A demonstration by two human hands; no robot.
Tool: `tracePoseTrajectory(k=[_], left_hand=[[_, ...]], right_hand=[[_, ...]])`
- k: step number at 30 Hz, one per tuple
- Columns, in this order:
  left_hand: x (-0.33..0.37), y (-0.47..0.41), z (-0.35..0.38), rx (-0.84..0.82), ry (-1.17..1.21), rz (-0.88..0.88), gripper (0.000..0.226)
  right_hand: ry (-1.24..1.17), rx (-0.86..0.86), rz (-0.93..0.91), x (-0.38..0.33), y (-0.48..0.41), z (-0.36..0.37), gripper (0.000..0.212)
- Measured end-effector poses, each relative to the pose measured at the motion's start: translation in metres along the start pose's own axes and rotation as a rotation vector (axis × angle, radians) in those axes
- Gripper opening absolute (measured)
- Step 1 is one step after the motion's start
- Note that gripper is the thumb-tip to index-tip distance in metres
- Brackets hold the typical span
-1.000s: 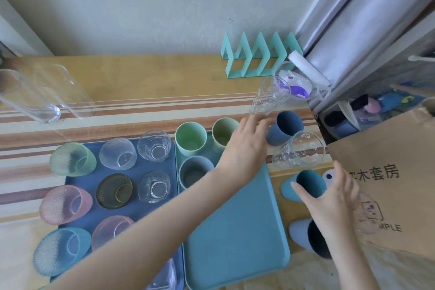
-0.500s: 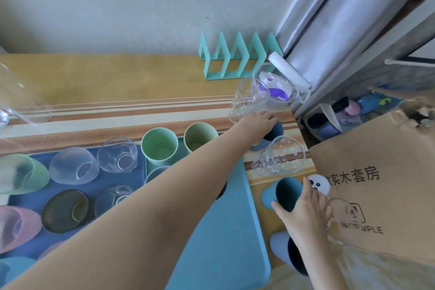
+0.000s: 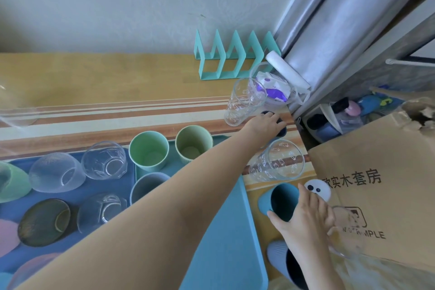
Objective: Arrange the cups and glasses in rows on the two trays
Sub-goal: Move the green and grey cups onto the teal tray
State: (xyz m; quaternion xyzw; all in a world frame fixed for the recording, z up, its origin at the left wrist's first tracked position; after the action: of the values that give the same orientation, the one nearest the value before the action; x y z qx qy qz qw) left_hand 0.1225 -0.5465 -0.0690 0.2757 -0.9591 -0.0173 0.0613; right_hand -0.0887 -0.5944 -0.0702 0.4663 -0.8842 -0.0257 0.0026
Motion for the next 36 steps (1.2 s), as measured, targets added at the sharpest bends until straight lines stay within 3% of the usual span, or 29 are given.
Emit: tracePoseTrajectory(k=[6,12,16,22,25,29,32,36], left_hand=[[0.000,0.009,0.010,0.034,0.046,-0.066,0.065],[-0.004,0.013,0.011,0.110,-0.125,0.014,0.057],[-0.005,0.011,0.006,0.063,-0.153,0.027,0.070],[-0.006,0.026,-0.038,0.259,-0.124,-0.009,0.080],[0.001,0.054,-0.074,0.367,-0.023,0.011,0.082],[0.003,0.127,-0.110,0.597,0.371,-0.099,0.079],[0.006,0.199,-0.109,0.525,0.576,-0.244,0.082],[0.023,0.270,-0.067,0.421,0.556,-0.392,0.082]], right_hand=[[-0.022,0.044,-0.030,0.000,0.000,0.003,0.099],[-0.025,0.058,-0.062,0.000,0.002,0.003,0.099],[-0.050,0.055,-0.079,0.000,0.001,0.005,0.096],[-0.132,0.071,-0.094,-0.003,0.001,-0.009,0.089],[-0.198,0.071,-0.058,0.001,0.012,-0.031,0.090],[-0.449,0.089,-0.038,0.001,0.037,-0.069,0.094],[-0.564,0.125,-0.091,-0.010,0.060,-0.087,0.097],[-0.576,0.067,-0.192,-0.034,0.077,-0.077,0.095]])
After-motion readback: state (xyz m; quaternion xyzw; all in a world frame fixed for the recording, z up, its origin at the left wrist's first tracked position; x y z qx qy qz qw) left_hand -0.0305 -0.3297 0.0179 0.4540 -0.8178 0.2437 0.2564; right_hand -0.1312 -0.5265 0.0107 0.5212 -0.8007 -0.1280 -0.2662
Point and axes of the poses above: each hand's wrist, its own y-axis away from the middle knuckle, its own z-axis out of the palm, x = y × z, the point moved 1 cm from there along -y, towards the middle knuckle, and after that the axes turned 3 degrees about x, right-handed, at the moved point
